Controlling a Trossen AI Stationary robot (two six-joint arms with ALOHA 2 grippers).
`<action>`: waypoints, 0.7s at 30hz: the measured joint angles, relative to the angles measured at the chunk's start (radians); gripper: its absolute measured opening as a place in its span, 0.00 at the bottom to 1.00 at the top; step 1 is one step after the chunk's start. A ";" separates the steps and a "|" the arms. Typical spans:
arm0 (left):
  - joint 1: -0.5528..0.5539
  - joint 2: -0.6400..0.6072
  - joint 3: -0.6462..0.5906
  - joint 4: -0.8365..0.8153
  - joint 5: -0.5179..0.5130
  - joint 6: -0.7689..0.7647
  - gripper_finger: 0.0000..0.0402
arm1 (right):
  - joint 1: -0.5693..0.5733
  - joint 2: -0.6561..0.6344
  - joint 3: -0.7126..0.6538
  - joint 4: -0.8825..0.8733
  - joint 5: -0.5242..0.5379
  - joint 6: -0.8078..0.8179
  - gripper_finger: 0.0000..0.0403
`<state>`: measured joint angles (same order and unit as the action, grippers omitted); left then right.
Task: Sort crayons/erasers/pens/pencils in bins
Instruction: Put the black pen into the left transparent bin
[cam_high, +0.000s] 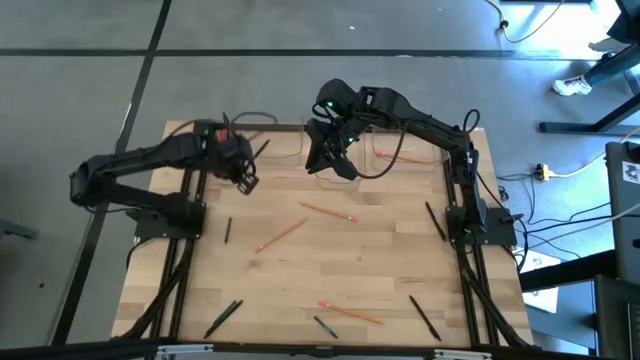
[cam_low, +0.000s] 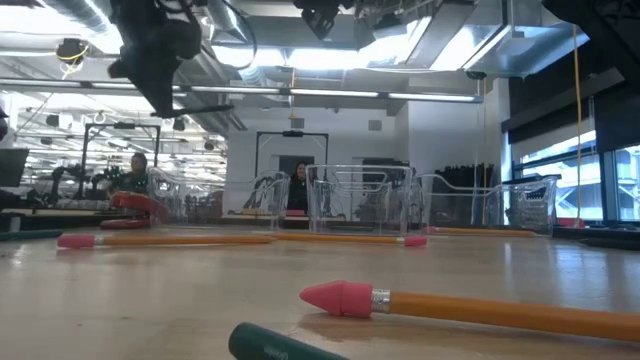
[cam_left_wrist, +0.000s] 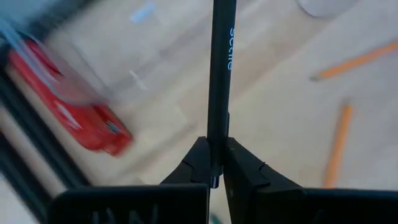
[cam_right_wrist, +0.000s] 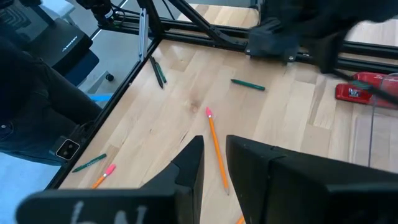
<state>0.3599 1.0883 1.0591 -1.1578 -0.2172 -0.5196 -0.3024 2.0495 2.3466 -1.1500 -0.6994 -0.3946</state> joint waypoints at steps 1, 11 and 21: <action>0.038 0.003 0.006 0.003 0.000 0.054 0.03 | 0.000 0.000 0.000 0.000 0.000 0.000 0.18; 0.323 0.126 0.007 0.250 0.001 0.511 0.03 | 0.000 0.000 0.000 0.000 0.000 0.000 0.18; 0.424 0.349 0.007 0.308 0.010 0.737 0.03 | 0.006 0.000 0.000 0.007 0.190 0.004 0.18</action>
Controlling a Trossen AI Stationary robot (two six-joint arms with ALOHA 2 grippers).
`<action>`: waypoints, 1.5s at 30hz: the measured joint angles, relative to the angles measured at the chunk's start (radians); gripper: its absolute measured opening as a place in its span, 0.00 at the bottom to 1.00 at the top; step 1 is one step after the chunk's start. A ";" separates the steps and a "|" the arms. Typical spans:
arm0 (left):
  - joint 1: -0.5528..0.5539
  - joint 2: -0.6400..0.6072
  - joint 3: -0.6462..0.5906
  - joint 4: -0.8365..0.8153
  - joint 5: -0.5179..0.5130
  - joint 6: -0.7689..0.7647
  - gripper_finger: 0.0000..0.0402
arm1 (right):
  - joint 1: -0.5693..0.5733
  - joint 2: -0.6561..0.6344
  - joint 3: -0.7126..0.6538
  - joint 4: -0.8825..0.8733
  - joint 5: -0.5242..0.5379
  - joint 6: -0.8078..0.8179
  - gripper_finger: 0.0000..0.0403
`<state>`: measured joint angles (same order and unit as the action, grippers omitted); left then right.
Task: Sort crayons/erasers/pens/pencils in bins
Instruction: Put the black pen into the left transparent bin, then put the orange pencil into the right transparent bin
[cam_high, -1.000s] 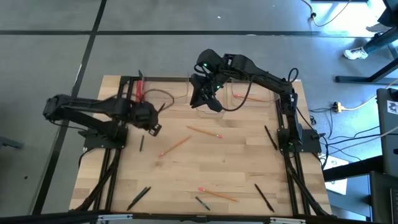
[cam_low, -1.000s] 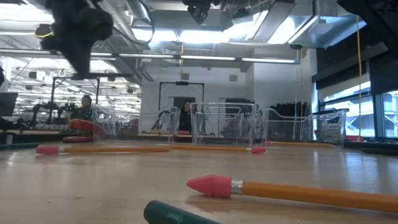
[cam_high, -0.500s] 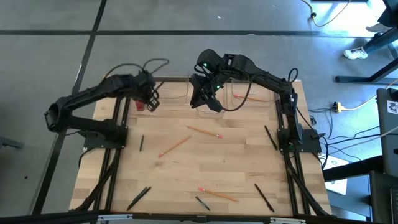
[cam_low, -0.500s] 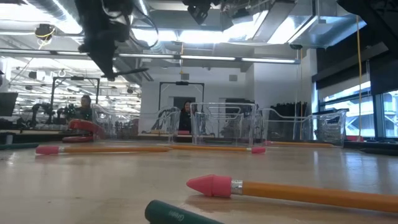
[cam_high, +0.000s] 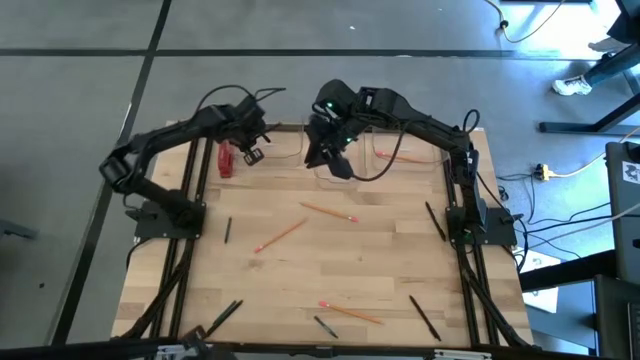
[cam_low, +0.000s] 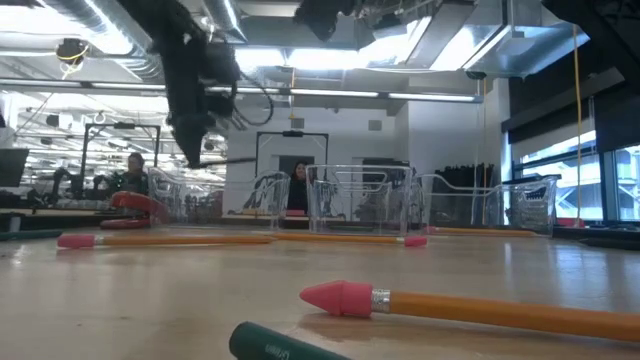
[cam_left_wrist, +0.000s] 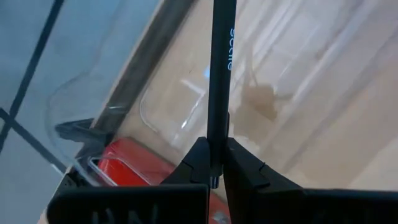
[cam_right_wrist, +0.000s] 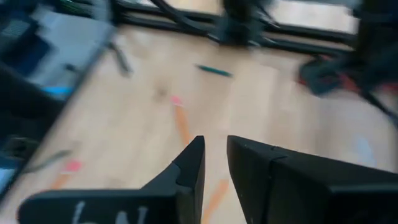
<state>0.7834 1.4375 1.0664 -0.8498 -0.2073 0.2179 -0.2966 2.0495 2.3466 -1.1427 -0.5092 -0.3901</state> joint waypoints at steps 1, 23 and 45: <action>0.007 0.019 0.000 0.004 0.000 0.007 0.03 | 0.001 0.000 0.000 0.002 0.052 0.007 0.18; 0.030 0.260 -0.001 0.104 0.011 0.081 0.03 | 0.002 0.003 0.000 0.055 0.317 0.068 0.18; 0.030 0.274 -0.001 0.129 0.011 0.065 0.22 | 0.002 0.003 0.000 0.055 0.316 0.068 0.18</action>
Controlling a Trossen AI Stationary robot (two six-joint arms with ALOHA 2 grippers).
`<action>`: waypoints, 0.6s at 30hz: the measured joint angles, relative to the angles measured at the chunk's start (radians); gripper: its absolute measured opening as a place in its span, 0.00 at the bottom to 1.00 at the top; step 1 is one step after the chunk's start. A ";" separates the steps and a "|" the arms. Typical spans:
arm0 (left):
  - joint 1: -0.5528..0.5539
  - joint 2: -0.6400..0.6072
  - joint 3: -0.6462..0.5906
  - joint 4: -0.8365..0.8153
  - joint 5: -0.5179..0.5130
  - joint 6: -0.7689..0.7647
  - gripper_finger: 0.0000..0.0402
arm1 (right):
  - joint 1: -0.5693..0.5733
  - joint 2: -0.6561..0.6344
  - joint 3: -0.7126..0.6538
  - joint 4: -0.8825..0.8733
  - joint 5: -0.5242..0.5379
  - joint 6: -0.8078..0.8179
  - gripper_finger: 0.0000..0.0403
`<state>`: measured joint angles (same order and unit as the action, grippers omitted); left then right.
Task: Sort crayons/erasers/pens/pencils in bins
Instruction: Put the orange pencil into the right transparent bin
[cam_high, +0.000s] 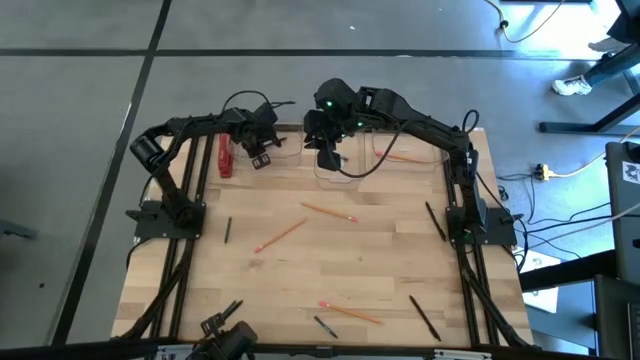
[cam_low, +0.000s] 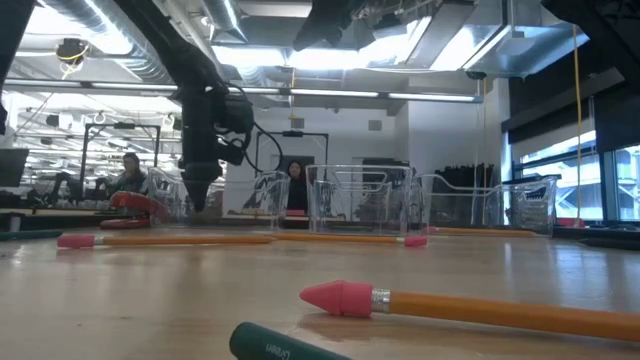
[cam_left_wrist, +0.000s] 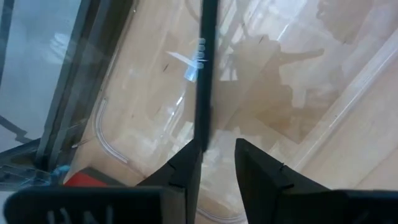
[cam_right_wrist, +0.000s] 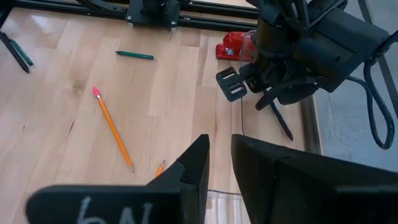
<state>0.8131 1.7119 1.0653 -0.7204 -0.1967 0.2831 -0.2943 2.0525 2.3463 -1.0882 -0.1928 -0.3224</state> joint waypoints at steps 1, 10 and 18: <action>0.000 -0.001 0.000 0.000 0.000 -0.019 0.22 | 0.000 0.000 0.000 0.000 0.000 0.000 0.18; -0.023 -0.173 0.000 -0.018 -0.001 -0.107 0.22 | 0.000 0.000 0.000 -0.005 0.000 -0.003 0.18; -0.142 -0.457 0.000 -0.075 -0.001 -0.148 0.22 | 0.001 0.000 0.000 -0.103 0.000 -0.012 0.18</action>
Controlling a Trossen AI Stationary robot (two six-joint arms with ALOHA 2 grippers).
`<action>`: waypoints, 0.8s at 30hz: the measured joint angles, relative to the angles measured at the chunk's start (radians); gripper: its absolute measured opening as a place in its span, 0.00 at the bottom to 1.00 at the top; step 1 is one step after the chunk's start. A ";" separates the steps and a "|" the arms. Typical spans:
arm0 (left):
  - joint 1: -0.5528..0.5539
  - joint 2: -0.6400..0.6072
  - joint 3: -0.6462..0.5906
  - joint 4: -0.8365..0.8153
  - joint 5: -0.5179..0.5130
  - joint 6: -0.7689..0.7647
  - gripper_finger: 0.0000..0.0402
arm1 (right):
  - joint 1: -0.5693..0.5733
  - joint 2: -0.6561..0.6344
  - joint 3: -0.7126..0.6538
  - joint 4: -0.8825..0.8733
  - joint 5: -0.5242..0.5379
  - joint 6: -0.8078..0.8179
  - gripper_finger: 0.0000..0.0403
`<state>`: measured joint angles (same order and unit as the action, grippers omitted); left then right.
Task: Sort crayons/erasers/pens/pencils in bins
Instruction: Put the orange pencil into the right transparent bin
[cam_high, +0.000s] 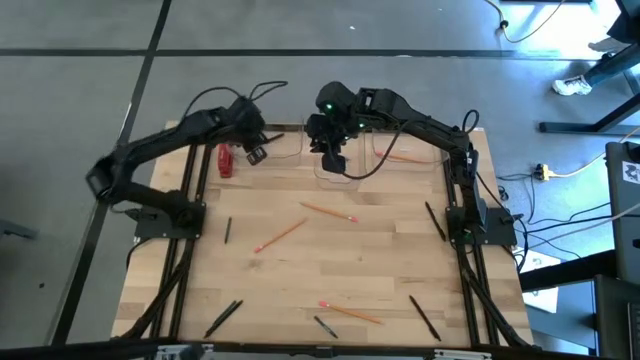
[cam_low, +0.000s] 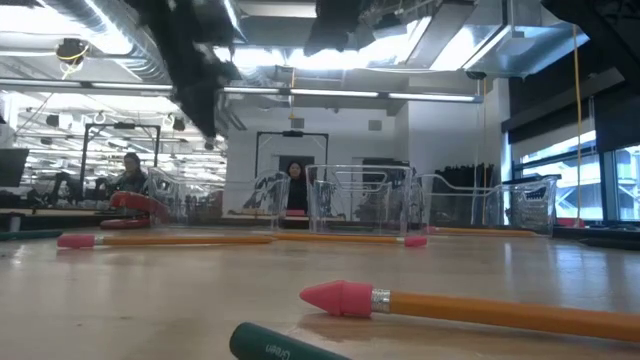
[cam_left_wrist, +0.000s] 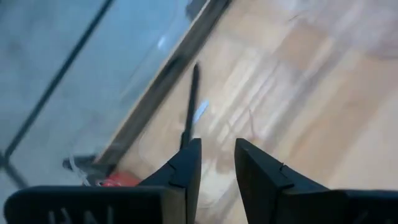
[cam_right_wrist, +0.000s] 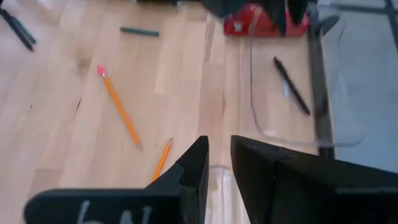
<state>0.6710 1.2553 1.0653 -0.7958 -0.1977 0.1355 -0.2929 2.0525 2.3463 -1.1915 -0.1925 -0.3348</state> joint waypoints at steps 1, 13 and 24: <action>-0.025 -0.032 0.000 -0.005 0.000 -0.007 0.22 | 0.002 0.000 0.000 -0.020 0.000 0.003 0.18; -0.300 -0.238 0.000 -0.155 0.001 -0.112 0.22 | 0.085 0.000 -0.003 -0.272 0.000 0.016 0.18; -0.457 -0.366 0.000 -0.250 0.001 -0.195 0.22 | 0.222 0.000 -0.209 -0.337 0.000 0.194 0.18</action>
<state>0.2140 0.8888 1.0653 -1.0462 -0.1967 -0.0598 -0.0704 2.0528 2.1374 -1.5286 -0.1920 -0.1409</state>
